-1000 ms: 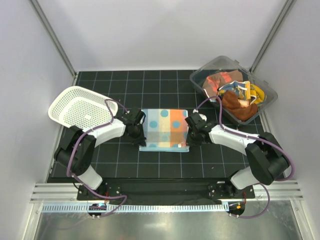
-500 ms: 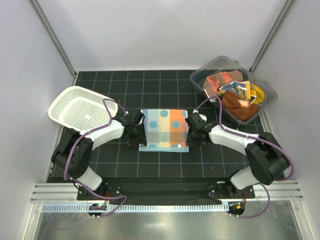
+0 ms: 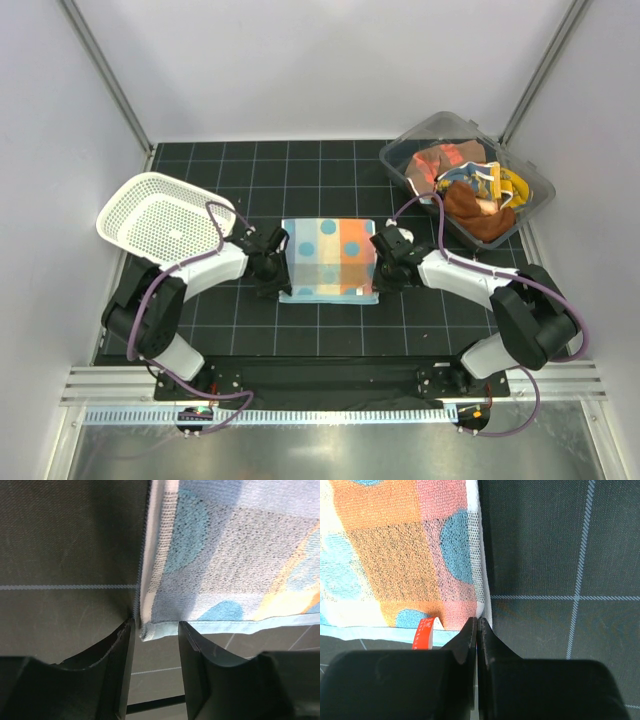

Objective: Fold and stack the towels
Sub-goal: Fold the towel

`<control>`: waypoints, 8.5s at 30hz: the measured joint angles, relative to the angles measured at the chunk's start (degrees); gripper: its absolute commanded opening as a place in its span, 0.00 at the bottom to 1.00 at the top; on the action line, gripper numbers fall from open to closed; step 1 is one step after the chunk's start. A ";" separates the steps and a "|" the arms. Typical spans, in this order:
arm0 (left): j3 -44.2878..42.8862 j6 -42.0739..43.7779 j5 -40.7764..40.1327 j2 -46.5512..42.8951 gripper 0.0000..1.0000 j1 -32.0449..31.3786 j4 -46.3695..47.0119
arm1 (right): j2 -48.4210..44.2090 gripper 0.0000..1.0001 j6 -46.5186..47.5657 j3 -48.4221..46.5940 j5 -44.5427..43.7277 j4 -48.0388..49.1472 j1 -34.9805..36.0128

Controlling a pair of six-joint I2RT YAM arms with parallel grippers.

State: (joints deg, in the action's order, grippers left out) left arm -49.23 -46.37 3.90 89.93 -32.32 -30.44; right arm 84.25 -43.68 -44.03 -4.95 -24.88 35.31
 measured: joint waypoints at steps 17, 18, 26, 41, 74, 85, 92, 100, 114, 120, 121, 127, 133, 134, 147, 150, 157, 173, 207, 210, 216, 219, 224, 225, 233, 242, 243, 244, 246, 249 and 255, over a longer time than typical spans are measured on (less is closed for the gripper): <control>-0.07 0.02 -1.88 -0.59 0.24 -0.61 -2.05 | 0.00 0.01 0.22 0.02 0.02 0.00 0.00; -0.13 0.02 -1.88 -0.57 0.17 -0.61 -2.08 | 0.00 0.01 0.24 0.02 0.02 0.00 0.00; -1.51 0.02 -2.34 -0.52 0.00 -0.68 -2.89 | 0.00 0.01 0.70 0.02 0.04 -0.17 0.00; -1.64 0.02 -2.38 -0.52 0.00 -0.68 -3.67 | -4.17 0.01 1.42 -2.58 4.90 -5.75 0.00; -20.59 11.45 -1.57 0.37 0.65 0.20 -10.64 | -10.99 0.66 10.67 -4.52 8.22 -7.41 -9.53; -50.31 36.81 9.81 25.64 0.60 10.67 -9.22 | 12.04 0.57 34.51 -26.60 12.70 -6.84 -16.26; -60.24 45.40 12.22 39.71 0.55 11.78 -15.04 | 22.36 0.43 44.24 -34.21 13.81 -8.94 -18.93; -63.21 50.14 12.02 43.52 0.49 11.45 -18.16 | 25.07 0.45 48.43 -34.75 17.00 -10.01 -21.49; -63.47 51.39 12.09 44.37 0.00 11.63 -18.27 | 28.20 0.25 49.22 -34.88 20.61 -6.99 -21.66; -64.67 50.95 12.39 45.11 0.00 11.65 -18.34 | 28.76 0.31 48.63 -34.82 20.55 -5.07 -21.66; -64.76 50.88 12.37 45.20 0.00 11.65 -18.40 | 28.87 0.31 48.46 -34.82 20.55 -4.94 -21.66; -64.96 50.60 12.20 45.35 0.00 11.67 -18.53 | 29.55 0.31 47.76 -33.94 20.50 -3.80 -21.66; -64.96 49.35 11.74 45.33 0.00 11.67 -18.51 | 29.68 0.01 46.90 -33.75 20.37 -3.23 -21.66; -64.96 49.09 11.69 45.33 0.00 11.67 -18.49 | 29.68 0.01 46.66 -33.75 20.31 -3.21 -21.66; -59.28 40.61 8.50 38.10 0.00 11.72 -17.20 | 11.72 0.01 42.16 -26.05 14.45 -2.36 -18.34; -53.11 39.19 8.20 31.80 0.00 11.72 -15.54 | 7.61 0.01 40.92 -23.50 12.17 -2.27 -15.41; -49.46 37.51 11.06 27.93 0.37 11.69 -12.04 | 6.25 0.01 38.75 -19.91 10.43 -3.10 -13.09; -57.07 37.75 12.41 41.20 0.45 11.47 -7.21 | 8.79 0.01 38.77 -19.93 8.02 -2.86 -13.42; -54.21 33.44 20.65 41.20 0.00 11.28 -3.72 | 10.27 0.01 38.42 -20.76 4.57 -4.48 -13.42; -50.10 31.56 19.23 37.64 0.00 11.26 -3.08 | 10.05 0.01 37.79 -21.44 4.00 -4.98 -13.42; -45.38 29.11 17.18 30.53 0.00 11.17 -1.66 | 6.34 0.01 36.11 -21.03 2.75 -5.88 -12.63; -42.58 28.30 16.68 27.15 0.00 11.08 -0.57 | 3.89 0.01 35.28 -20.13 1.73 -6.23 -10.97; -38.27 27.26 16.31 23.41 0.00 10.40 0.79 | 1.44 0.01 33.31 -18.75 -0.11 -7.37 -8.22; -37.18 27.21 16.15 22.77 0.00 10.16 1.01 | 0.92 0.01 32.79 -18.18 -0.61 -7.58 -7.76; -28.20 26.99 14.27 15.12 0.00 8.17 1.68 | -6.58 0.01 28.17 -11.65 -1.62 -10.47 -6.21; -22.51 26.38 11.43 8.70 0.00 7.58 2.56 | -16.44 0.01 21.68 -5.35 1.84 -10.86 -2.93; -21.84 26.14 11.04 8.17 0.00 7.48 2.58 | -17.35 0.01 20.92 -4.63 2.21 -10.73 -2.34; -21.03 25.94 10.75 7.61 0.00 7.32 2.73 | -18.25 0.01 20.26 -3.89 2.62 -10.71 -1.86; -19.30 25.70 10.32 6.58 0.00 6.99 2.82 | -19.93 0.01 18.80 -2.38 3.17 -10.71 -0.81; -16.70 25.42 9.66 5.64 0.00 6.45 2.95 | -22.16 0.01 16.44 0.24 3.65 -10.19 0.68; -12.26 23.76 8.24 4.76 0.00 4.83 2.86 | -23.67 0.01 11.63 6.23 4.87 -8.35 4.24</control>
State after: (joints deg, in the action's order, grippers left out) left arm -61.49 -22.61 12.14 94.70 -27.49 -27.57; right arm 60.58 -32.05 -37.80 -0.08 -33.23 39.55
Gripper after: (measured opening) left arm 0.009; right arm 0.034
